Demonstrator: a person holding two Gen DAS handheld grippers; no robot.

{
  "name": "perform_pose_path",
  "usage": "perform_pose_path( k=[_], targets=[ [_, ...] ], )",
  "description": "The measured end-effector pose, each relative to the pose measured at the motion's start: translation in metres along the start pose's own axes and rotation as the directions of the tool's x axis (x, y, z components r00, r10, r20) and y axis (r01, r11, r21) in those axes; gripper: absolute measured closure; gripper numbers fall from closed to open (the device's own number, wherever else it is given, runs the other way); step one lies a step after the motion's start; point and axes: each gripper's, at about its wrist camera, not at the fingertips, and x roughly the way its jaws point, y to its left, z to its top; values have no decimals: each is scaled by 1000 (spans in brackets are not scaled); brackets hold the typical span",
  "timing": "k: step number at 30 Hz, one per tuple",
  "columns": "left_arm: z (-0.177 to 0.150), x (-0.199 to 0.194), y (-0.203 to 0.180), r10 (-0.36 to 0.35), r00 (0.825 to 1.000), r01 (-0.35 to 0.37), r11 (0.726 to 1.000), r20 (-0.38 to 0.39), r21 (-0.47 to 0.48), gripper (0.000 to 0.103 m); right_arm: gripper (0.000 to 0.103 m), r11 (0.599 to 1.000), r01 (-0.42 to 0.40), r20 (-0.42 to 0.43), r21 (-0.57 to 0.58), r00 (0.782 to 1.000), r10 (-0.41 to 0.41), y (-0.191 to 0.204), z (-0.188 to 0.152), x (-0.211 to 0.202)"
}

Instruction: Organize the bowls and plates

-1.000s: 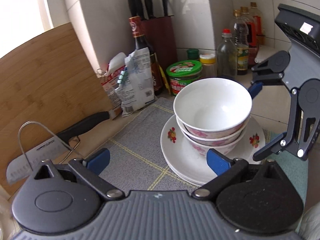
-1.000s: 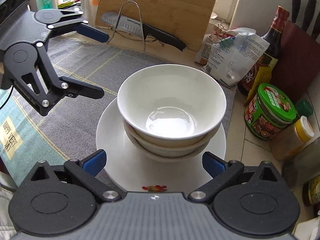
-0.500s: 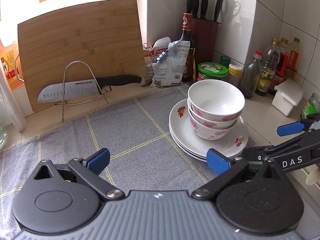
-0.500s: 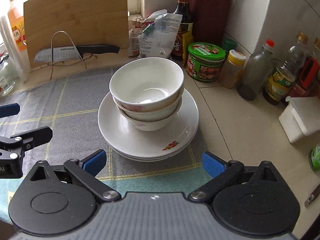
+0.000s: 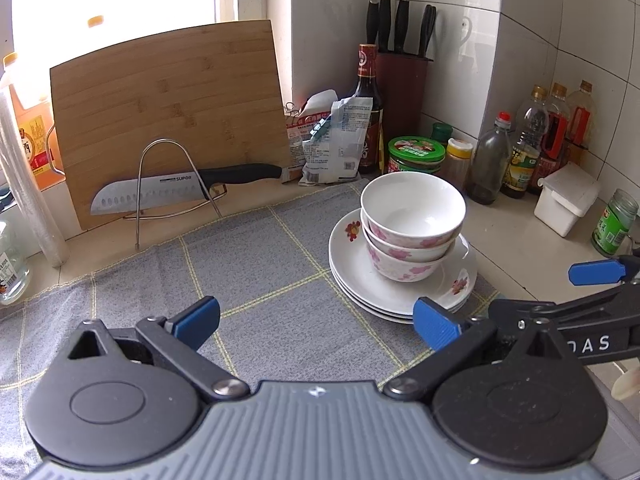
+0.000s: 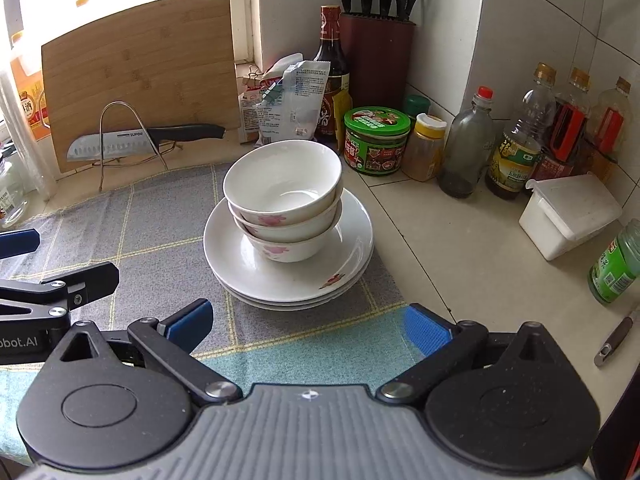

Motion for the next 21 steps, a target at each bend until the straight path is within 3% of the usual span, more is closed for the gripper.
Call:
perform_pose_path(
  k=[21],
  targets=[
    [3, -5, 0, 12, 1000, -12, 1000, -14, 8, 1, 0, 1000, 18, 35, 18, 999, -19, 0, 1, -10]
  ],
)
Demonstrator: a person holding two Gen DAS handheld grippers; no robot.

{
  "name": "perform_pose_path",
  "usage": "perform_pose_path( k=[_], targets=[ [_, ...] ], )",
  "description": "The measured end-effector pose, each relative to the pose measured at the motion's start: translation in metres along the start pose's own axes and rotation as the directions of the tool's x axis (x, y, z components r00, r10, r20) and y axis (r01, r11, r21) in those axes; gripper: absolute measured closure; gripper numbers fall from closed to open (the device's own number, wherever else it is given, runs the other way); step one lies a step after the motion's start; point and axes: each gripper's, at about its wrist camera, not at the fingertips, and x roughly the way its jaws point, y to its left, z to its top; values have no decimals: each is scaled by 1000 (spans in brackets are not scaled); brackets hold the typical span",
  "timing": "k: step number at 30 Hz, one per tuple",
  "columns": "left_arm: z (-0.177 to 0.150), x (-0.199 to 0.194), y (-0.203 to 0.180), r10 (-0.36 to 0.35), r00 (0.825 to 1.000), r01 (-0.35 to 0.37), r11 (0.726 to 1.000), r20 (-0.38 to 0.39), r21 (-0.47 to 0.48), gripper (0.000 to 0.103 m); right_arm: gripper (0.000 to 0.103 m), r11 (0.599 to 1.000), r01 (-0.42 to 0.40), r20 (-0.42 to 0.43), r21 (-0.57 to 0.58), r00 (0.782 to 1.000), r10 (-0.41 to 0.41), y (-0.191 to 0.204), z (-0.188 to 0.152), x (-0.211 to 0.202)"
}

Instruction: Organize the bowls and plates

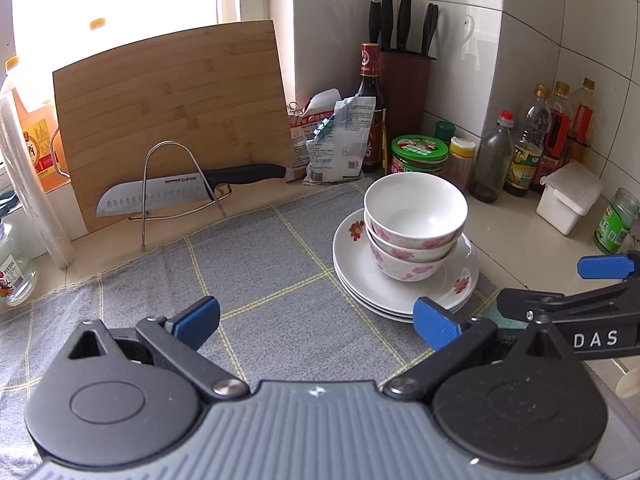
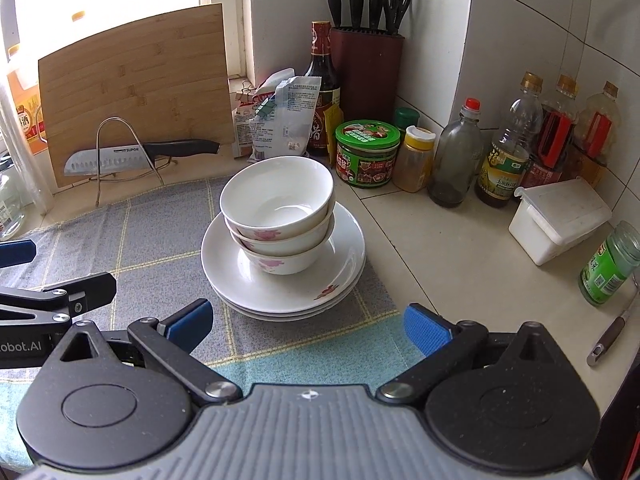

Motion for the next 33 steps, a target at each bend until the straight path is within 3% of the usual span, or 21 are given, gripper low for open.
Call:
perform_pose_path(
  k=[33],
  targets=[
    [0, 0, 3, -1, 1000, 1, 1000, -9, -12, 1, 0, 1000, 11, 7, -5, 1000, -11, 3, 1, -4]
  ],
)
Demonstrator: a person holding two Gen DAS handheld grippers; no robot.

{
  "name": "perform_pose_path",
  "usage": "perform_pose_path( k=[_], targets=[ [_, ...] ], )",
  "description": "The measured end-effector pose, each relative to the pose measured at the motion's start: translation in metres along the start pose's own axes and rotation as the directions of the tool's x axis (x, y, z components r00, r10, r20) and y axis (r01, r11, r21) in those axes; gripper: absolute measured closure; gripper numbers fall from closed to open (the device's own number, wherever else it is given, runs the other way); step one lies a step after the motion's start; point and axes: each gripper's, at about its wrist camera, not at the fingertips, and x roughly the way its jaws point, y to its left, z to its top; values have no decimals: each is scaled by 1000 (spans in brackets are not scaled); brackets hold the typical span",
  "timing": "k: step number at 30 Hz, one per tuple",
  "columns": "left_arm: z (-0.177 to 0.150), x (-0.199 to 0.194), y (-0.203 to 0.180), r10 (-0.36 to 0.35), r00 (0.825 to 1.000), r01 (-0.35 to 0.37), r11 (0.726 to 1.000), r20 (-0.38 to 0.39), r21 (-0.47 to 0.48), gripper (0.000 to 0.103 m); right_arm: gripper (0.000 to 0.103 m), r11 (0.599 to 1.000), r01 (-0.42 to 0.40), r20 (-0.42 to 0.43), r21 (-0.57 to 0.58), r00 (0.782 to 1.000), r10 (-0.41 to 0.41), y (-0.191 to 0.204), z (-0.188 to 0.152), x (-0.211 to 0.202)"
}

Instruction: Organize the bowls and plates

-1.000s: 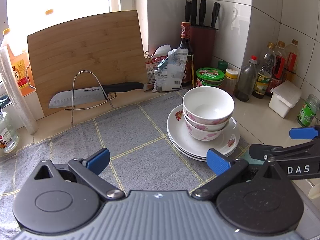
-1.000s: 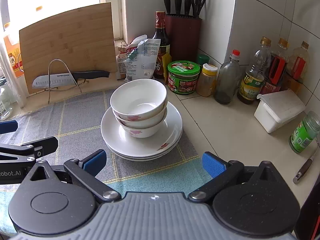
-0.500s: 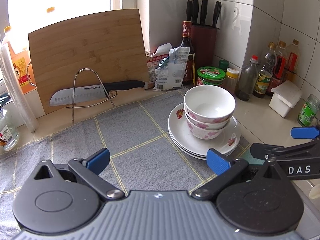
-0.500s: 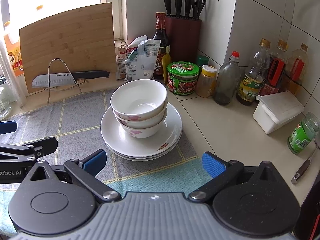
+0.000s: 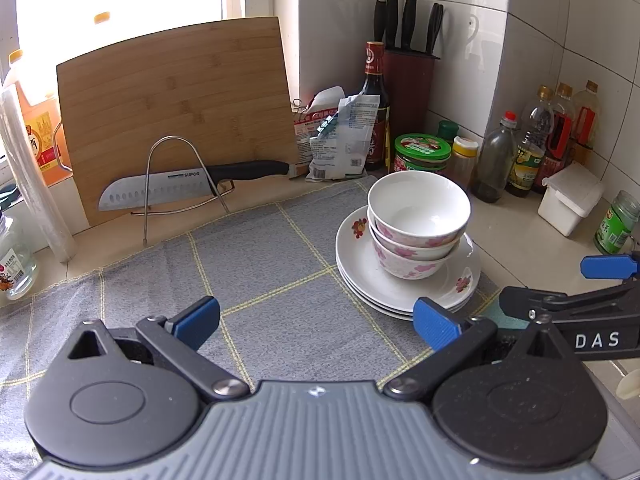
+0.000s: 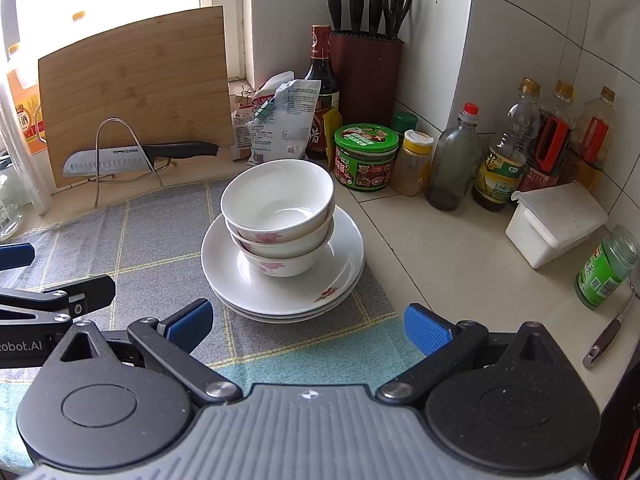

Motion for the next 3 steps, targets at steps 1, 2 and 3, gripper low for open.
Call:
perform_pose_path(
  k=[1, 2, 3],
  targets=[
    [0, 0, 0, 0, 1000, 0, 1000, 0, 0, 1, 0, 1000, 0, 0, 0, 1000, 0, 0, 0, 0],
    [0, 0, 0, -1, 1000, 1, 1000, 0, 0, 1, 0, 1000, 0, -1, -1, 1000, 0, 0, 0, 0],
    [0, 0, -1, 0, 1000, 0, 1000, -1, -1, 1, 0, 1000, 0, -1, -1, 1000, 0, 0, 0, 0]
  ],
)
